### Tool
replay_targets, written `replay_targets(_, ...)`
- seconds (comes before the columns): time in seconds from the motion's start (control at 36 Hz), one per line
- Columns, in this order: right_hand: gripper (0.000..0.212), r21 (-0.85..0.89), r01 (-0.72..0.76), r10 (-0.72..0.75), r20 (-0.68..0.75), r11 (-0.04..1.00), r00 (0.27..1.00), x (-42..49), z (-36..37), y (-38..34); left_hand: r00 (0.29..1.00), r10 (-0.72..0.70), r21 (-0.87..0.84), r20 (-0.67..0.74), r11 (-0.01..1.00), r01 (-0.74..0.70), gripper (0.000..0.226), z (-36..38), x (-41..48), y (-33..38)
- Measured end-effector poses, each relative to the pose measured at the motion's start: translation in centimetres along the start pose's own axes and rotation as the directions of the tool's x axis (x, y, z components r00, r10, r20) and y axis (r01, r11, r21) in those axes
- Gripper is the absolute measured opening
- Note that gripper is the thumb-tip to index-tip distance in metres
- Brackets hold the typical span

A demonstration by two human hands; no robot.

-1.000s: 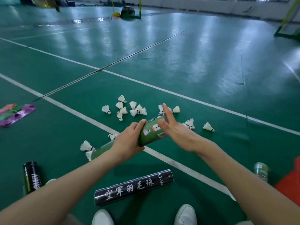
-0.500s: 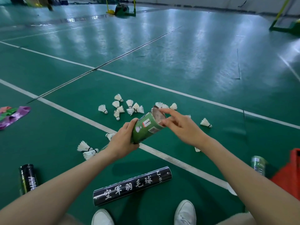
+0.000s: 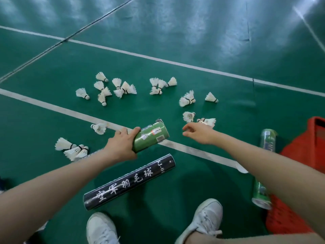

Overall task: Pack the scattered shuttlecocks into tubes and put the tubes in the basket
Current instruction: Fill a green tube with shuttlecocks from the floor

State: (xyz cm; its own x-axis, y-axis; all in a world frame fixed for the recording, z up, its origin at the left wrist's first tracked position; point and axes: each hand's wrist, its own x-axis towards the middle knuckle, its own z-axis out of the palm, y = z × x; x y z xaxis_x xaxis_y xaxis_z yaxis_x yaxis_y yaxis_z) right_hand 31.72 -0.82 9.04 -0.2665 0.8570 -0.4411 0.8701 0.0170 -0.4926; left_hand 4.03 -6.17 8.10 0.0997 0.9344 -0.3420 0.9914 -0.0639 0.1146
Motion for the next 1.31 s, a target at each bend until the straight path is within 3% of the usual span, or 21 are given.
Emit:
replay_targets(0.17, 0.042, -0.057, -0.242, 0.243, 0.002, 0.968, 0.97, 3.1, 5.2, 9.2, 0.995, -0.02, 0.027, 0.101, 0.999, 0.018, 0.096, 5.5, 4.1, 3.0)
replay_targets(0.31, 0.039, 0.146, -0.505, 0.51, 0.005, 0.851, 0.86, 2.0, 11.8, 15.4, 0.985, 0.044, -0.003, 0.165, 0.999, -0.044, 0.1, 9.3, 4.6, 5.9)
replay_targets(0.36, 0.044, 0.16, -0.533, 0.541, -0.006, 0.831, 0.841, 1.2, 14.1, 16.8, 0.98, 0.057, 0.004, 0.191, 0.998, -0.059, 0.102, 10.4, 4.4, 6.9)
replay_targets(0.5, 0.046, -0.009, -0.534, 0.528, -0.138, 0.846, 0.838, -1.0, 15.8, 19.8, 0.967, 0.116, 0.075, 0.228, 0.988, -0.136, 0.099, 12.4, 3.3, 9.6)
replay_targets(0.61, 0.049, 0.066, -0.564, 0.562, -0.234, 0.823, 0.793, -1.5, 14.7, 21.8, 0.955, 0.177, 0.126, 0.237, 0.969, -0.211, 0.096, 13.3, 3.3, 12.8)
replay_targets(0.81, 0.059, 0.167, -0.655, 0.675, -0.209, 0.737, 0.707, -0.2, 13.0, 25.1, 0.945, 0.2, 0.123, 0.259, 0.964, -0.237, 0.096, 14.4, 5.2, 17.0)
replay_targets(1.06, 0.071, 0.286, -0.718, 0.77, -0.153, 0.635, 0.62, 2.2, 11.6, 28.9, 0.949, 0.148, 0.107, 0.28, 0.977, -0.184, 0.103, 15.4, 6.2, 15.8)
replay_targets(1.17, 0.065, 0.275, -0.7, 0.748, -0.143, 0.659, 0.648, 2.5, 12.5, 30.1, 0.952, 0.13, 0.109, 0.277, 0.98, -0.166, 0.103, 15.5, 6.3, 14.8)
replay_targets(1.31, 0.053, 0.158, -0.544, 0.564, -0.309, 0.824, 0.766, 2.6, 15.0, 28.0, 0.955, 0.089, 0.103, 0.282, 0.987, -0.123, 0.103, 15.6, 5.8, 13.8)
